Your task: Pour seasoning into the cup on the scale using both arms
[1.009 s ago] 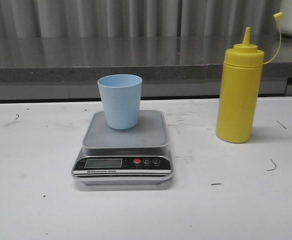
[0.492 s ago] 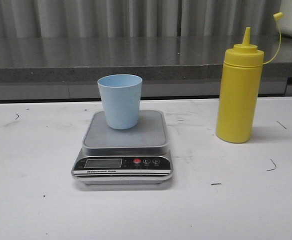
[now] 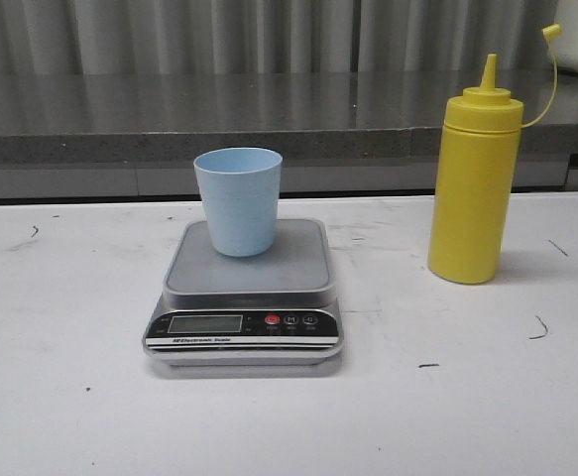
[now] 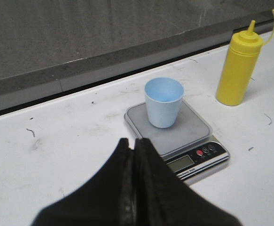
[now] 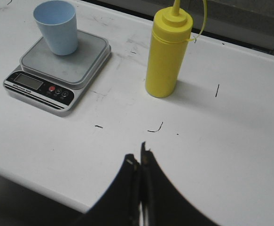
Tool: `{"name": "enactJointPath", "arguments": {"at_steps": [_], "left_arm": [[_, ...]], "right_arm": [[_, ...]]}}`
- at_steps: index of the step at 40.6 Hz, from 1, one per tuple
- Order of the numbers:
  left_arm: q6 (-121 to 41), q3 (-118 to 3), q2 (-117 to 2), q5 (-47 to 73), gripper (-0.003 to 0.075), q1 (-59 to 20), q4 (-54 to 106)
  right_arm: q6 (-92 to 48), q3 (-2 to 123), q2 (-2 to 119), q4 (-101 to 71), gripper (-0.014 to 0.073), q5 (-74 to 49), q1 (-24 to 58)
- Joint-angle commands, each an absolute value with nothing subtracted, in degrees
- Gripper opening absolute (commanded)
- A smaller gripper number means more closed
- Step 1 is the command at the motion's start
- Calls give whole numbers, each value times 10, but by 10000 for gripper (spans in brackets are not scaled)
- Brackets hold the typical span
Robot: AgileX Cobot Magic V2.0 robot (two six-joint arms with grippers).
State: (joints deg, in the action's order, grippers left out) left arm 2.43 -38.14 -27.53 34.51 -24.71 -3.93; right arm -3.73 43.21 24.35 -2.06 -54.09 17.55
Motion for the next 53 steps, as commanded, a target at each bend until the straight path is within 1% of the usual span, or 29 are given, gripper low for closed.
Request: {"name": "enactJointPath", "arguments": {"at_steps": [1, 4, 8, 12, 15, 21, 28, 35, 53], "left_arm": [[25, -376, -251, 293, -20, -197, -36], [25, -342, -215, 268, -20, -140, -31], [25, -284, -156, 206, -20, -71, -28], [25, -208, -102, 122, -20, -18, -12], [25, -159, -65, 78, -20, 6, 15], [25, -68, -18, 19, -20, 15, 32], [25, -9, 1, -33, -20, 15, 32], [25, 14, 15, -47, -20, -3, 20], [25, 14, 15, -40, -20, -5, 9]], "right_arm": [[-42, 447, 247, -20, -122, -501, 175], [-42, 447, 247, -20, -122, -501, 175], [-42, 447, 247, -20, -122, -501, 175], [-42, 447, 247, -20, -122, -501, 175], [-42, 447, 247, -20, -122, -501, 175], [-42, 447, 247, -20, -122, -501, 175], [-42, 447, 247, -20, -122, -501, 175], [-42, 447, 247, -20, -122, -502, 175], [-42, 447, 247, -20, -122, -503, 175]]}}
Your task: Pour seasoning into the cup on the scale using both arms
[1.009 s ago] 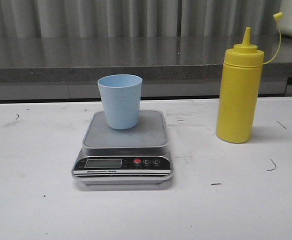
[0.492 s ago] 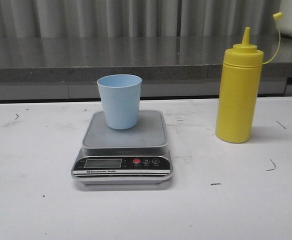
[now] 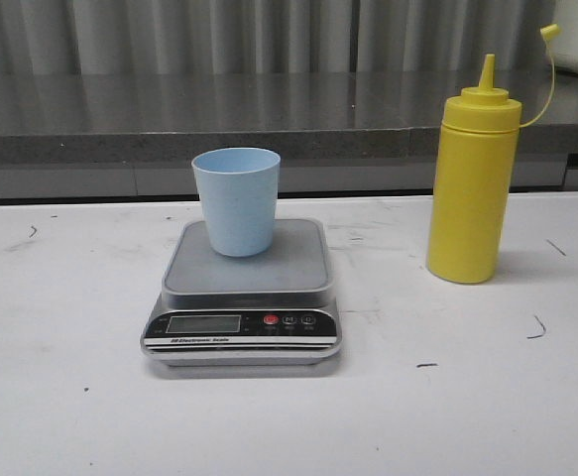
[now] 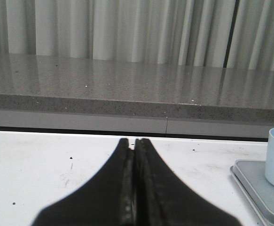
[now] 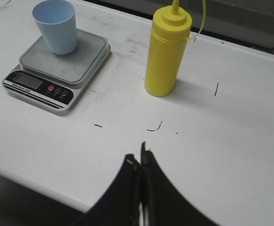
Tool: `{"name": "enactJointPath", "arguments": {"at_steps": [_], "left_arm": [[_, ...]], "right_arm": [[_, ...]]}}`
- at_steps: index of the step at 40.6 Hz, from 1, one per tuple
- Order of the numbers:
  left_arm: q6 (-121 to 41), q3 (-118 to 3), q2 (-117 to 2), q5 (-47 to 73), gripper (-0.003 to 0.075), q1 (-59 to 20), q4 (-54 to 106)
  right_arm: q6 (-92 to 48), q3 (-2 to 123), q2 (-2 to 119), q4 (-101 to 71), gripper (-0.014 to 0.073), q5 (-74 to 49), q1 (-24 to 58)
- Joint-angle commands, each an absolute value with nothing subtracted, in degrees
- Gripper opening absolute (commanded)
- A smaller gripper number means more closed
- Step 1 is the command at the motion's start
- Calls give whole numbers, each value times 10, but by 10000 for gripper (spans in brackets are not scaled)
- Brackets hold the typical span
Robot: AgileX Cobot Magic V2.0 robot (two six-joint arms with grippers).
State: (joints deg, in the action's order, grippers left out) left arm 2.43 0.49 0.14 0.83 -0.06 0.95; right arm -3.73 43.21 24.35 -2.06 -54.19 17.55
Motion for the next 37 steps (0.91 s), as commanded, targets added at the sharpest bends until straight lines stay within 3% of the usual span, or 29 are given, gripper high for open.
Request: {"name": "enactJointPath", "arguments": {"at_steps": [1, 37], "left_arm": [[25, 14, 15, -40, -20, -5, 9], [25, 14, 15, -40, -20, -13, 9]], "right_arm": [[-42, 447, 247, -20, -122, -503, 175], [-42, 447, 247, -20, -122, -503, 175]]}}
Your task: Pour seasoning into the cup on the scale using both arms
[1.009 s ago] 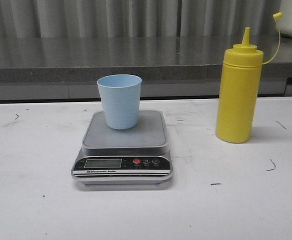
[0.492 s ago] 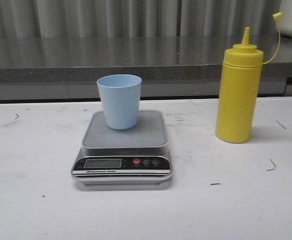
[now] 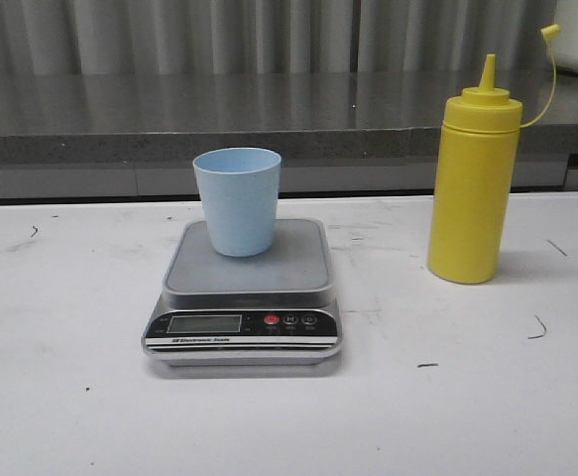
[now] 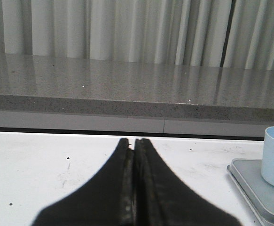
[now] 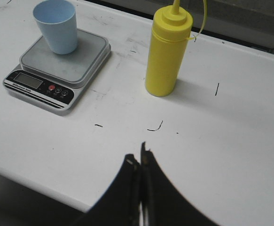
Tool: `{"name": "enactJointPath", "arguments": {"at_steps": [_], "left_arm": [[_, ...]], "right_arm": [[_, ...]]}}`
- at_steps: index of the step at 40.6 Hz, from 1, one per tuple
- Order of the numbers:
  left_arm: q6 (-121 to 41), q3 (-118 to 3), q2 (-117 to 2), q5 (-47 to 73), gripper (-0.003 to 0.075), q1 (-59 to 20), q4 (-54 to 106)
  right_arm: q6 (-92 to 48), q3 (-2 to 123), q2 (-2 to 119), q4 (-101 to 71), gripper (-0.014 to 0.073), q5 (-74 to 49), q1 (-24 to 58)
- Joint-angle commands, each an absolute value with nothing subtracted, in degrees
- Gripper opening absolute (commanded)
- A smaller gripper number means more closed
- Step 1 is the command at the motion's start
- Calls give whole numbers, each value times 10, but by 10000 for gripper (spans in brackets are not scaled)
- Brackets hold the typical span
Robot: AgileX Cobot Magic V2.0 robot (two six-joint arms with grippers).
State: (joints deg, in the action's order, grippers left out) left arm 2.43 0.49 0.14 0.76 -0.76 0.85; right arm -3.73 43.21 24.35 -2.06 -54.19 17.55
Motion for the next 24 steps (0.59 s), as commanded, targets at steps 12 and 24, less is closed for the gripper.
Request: {"name": "enactJointPath", "arguments": {"at_steps": [12, 24], "left_arm": [[25, 14, 15, -40, -20, -13, 9], [25, 14, 15, -40, -20, -13, 9]], "right_arm": [[-42, 447, 247, -20, -122, -503, 175], [-42, 398, 209, -11, -122, -421, 135]]}}
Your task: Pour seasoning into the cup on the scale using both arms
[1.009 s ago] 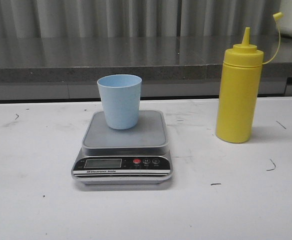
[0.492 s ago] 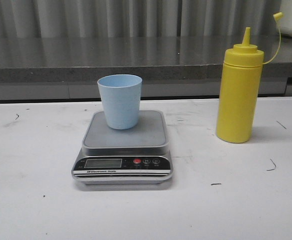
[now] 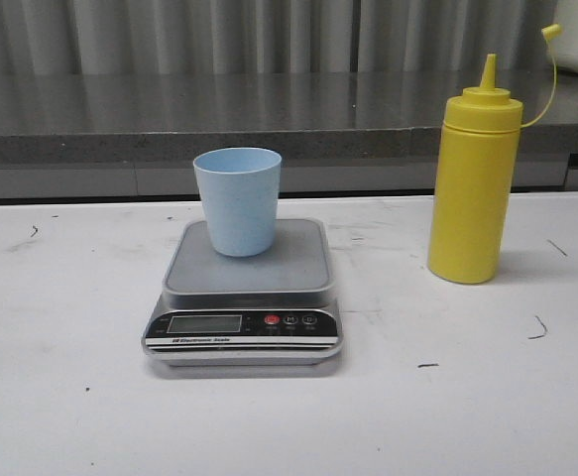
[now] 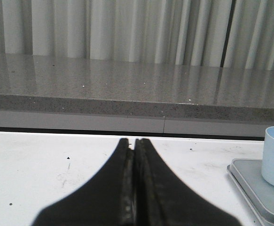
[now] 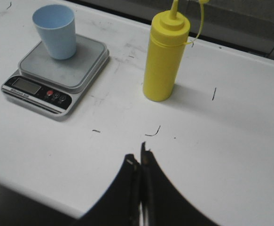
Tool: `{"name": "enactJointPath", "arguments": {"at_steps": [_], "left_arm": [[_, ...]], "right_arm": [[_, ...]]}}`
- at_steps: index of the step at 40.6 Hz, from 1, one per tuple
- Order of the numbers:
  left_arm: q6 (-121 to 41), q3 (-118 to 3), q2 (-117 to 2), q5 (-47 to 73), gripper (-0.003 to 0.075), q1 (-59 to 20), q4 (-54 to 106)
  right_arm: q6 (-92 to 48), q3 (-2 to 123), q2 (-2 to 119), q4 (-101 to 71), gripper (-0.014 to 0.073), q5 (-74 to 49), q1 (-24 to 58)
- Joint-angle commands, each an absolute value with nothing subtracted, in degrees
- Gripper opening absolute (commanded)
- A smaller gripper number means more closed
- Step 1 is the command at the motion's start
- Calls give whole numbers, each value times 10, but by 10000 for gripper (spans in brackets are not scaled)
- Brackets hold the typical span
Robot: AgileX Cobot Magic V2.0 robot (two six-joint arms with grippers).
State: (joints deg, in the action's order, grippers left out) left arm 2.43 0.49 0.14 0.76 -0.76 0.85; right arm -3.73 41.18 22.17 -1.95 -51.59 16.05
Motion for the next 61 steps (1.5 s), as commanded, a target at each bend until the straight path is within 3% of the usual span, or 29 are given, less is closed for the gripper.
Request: {"name": "enactJointPath", "arguments": {"at_steps": [1, 11, 25, 61], "left_arm": [[25, 14, 15, -40, -20, -13, 9], [25, 14, 15, -40, -20, -13, 9], [25, 14, 15, -40, -20, -13, 9], [25, 14, 15, -40, -20, -13, 9]], "right_arm": [[-42, 384, 199, -11, -122, -397, 122], [-42, 170, 83, -22, -122, -142, 13], [-42, 5, -8, -24, -122, -6, -13], [-41, -14, -17, -46, -122, 13, 2]]}}
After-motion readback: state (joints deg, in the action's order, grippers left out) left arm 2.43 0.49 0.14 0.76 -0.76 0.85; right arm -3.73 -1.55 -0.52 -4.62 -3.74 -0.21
